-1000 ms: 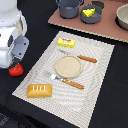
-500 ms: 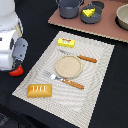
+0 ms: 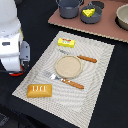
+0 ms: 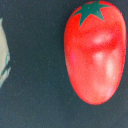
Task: Interact with the objects in diverse but meaningful ways.
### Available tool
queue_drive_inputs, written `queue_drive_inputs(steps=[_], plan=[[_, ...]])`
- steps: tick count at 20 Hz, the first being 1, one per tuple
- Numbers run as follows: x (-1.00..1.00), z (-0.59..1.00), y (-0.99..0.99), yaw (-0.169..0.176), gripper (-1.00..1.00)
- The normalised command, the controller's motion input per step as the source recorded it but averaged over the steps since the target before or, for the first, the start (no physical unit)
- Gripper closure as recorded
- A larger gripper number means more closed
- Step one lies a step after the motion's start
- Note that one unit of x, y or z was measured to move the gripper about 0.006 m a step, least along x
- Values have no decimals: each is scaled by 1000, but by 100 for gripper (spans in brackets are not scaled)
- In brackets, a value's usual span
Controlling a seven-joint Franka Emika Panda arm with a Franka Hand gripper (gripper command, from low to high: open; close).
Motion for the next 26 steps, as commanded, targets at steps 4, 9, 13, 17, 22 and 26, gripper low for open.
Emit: queue_drive_inputs(steps=[4,9,13,17,22,26], plan=[[-119,-114,-236,38,-100],[-81,-159,-209,29,-100],[-41,-215,-139,23,-100],[-41,-211,-129,20,-100],[-12,-186,-110,17,-100],[-43,-142,-134,16,100]])
